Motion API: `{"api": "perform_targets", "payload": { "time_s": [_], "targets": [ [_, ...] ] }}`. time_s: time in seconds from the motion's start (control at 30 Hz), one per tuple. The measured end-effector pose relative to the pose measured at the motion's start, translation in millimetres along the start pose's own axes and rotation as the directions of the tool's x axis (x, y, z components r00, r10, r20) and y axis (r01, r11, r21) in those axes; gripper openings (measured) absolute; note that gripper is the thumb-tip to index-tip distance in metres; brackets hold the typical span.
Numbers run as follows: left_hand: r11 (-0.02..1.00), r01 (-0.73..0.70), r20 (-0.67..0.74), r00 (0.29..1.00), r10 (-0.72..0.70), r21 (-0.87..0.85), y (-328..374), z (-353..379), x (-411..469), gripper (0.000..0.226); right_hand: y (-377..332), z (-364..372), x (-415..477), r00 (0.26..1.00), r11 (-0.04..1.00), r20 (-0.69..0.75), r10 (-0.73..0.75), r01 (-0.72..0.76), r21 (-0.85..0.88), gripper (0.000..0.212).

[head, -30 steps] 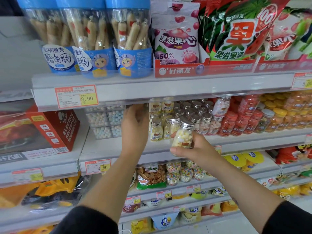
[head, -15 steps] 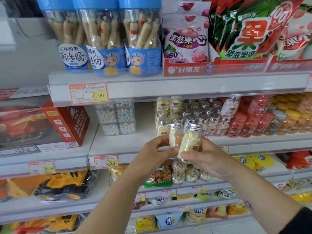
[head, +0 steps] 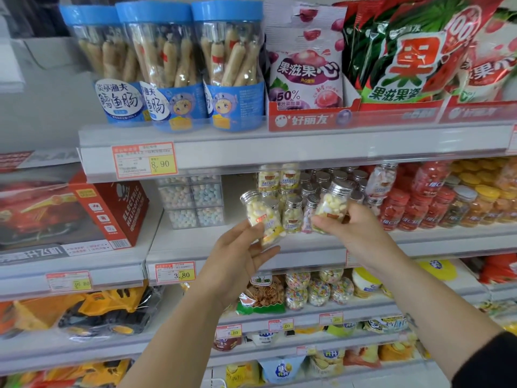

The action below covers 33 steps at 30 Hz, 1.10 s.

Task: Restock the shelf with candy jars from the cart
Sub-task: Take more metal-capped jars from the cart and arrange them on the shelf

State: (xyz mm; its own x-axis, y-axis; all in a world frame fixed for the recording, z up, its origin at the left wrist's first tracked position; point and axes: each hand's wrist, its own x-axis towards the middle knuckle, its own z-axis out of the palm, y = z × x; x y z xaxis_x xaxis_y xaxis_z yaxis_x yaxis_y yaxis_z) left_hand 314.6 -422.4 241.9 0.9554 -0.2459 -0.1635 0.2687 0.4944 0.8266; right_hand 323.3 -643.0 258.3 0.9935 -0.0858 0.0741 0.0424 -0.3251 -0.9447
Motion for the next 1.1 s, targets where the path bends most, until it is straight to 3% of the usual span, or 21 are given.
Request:
{"api": "perform_targets", "payload": {
  "time_s": [0.1,0.2,0.27,0.4,0.67,1.03,1.1],
  "targets": [
    [0.921,-0.183,0.032,0.983,0.183,0.345,7,7,3,0.018,-3,12,14,0.984,0.993,-0.141,-0.113,0.116,0.016,0.038],
    [0.688,-0.319,0.07,0.929,0.364,0.652,10,12,20,0.027,-1,26,29,0.952,0.977,-0.221,-0.21,0.199,-0.072,0.044],
    [0.572,-0.35,0.099,0.901,0.423,0.742,9,10,35,0.033,2,34,38,0.936,0.969,-0.256,-0.24,0.215,-0.123,0.047],
    [0.467,-0.324,0.088,0.884,0.459,0.823,4,6,54,0.049,11,44,52,0.918,0.952,-0.295,-0.265,0.2,-0.232,0.066],
    [0.407,-0.304,0.079,0.872,0.483,0.861,3,11,62,0.056,17,54,62,0.879,0.927,-0.341,-0.333,0.239,-0.289,0.068],
    [0.461,-0.338,0.048,0.845,0.533,0.82,-1,8,68,0.043,20,53,64,0.877,0.922,-0.347,-0.333,0.226,-0.315,0.074],
    [0.486,-0.34,0.027,0.84,0.542,0.805,-1,9,69,0.038,19,53,64,0.879,0.926,-0.351,-0.323,0.216,-0.311,0.066]
  ]
}}
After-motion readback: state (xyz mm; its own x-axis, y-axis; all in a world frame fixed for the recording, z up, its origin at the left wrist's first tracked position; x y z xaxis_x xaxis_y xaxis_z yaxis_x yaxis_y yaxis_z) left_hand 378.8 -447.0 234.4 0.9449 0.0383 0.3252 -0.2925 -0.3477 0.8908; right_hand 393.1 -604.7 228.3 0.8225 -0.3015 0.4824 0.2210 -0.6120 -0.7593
